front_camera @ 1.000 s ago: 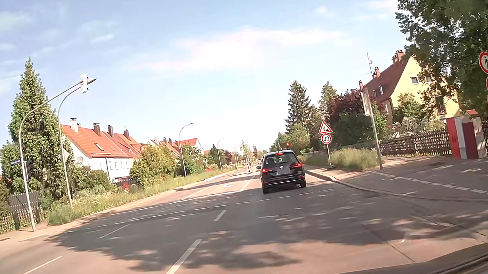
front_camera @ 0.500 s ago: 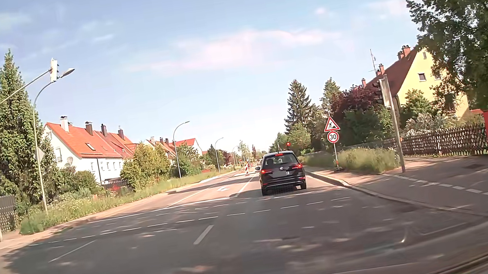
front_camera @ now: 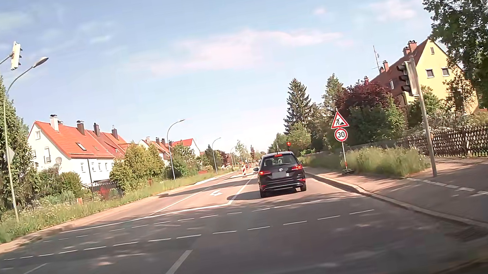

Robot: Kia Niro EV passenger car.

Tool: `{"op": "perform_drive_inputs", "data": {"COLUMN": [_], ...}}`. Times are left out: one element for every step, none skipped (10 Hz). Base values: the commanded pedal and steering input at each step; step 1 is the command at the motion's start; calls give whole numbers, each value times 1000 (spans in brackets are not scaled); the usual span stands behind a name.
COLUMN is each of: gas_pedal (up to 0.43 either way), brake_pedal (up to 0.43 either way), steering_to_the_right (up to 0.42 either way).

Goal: Follow the waypoints while adhering to traffic rules and regulations

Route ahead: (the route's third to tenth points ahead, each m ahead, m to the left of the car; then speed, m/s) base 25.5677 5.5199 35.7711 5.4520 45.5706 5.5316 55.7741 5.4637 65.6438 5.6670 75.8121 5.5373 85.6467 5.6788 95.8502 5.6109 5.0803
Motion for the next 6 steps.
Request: {"op": "perform_drive_inputs", "data": {"gas_pedal": [0, 0, 0, 0, 0, 0], "brake_pedal": [0, 0, 6, 98, 159, 171], "steering_to_the_right": [8, 9, 9, 9, 9, 9]}}
